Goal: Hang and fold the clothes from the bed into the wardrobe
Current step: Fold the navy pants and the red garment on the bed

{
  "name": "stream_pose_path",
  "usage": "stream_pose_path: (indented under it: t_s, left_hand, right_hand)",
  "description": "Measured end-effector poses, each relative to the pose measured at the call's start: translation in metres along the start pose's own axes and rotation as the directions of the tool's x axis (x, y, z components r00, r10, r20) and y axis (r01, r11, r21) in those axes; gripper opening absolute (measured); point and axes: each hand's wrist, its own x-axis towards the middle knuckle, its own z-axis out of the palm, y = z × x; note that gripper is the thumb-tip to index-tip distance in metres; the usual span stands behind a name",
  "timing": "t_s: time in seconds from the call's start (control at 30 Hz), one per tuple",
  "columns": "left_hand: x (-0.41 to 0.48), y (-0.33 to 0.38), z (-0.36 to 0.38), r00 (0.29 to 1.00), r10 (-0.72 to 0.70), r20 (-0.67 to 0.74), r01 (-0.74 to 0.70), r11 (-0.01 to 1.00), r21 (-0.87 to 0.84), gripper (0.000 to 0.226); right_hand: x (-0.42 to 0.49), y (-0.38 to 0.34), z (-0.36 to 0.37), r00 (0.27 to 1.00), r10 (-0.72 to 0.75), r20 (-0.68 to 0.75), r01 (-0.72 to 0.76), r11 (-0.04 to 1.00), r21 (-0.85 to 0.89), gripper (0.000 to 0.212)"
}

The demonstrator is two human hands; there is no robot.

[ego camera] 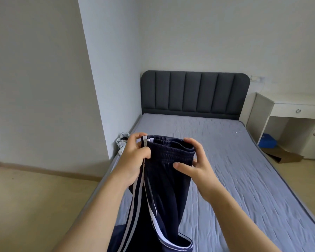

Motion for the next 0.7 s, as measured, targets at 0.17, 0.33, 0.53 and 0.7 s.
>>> stream_pose_path:
  t_s: [0.17,0.33,0.53,0.7]
  left_hand:
    - [0.011,0.025,-0.005,0.997,0.04,0.071,-0.045,0.997,0.065,0.054]
    - [0.011,0.019,-0.001,0.98,-0.003,0.198,-0.058,0.952,0.302,0.07]
    - [0.018,0.041,0.002,0.988,0.103,0.114,-0.114,0.989,0.091,0.033]
    - [0.037,0.083,-0.006,0.981,0.162,0.109,-0.189,0.927,0.324,0.035]
  right_hand:
    - [0.021,-0.031,0.001,0.989,-0.103,-0.106,0.076,0.969,-0.237,0.028]
    - [0.034,-0.048,0.007,0.966,-0.207,-0.158,0.178,0.968,-0.176,0.051]
    - [0.036,-0.048,0.008,0.999,0.016,-0.043,-0.018,0.999,-0.028,0.03]
    - [0.06,-0.083,0.003,0.991,-0.049,-0.122,0.051,0.999,0.015,0.008]
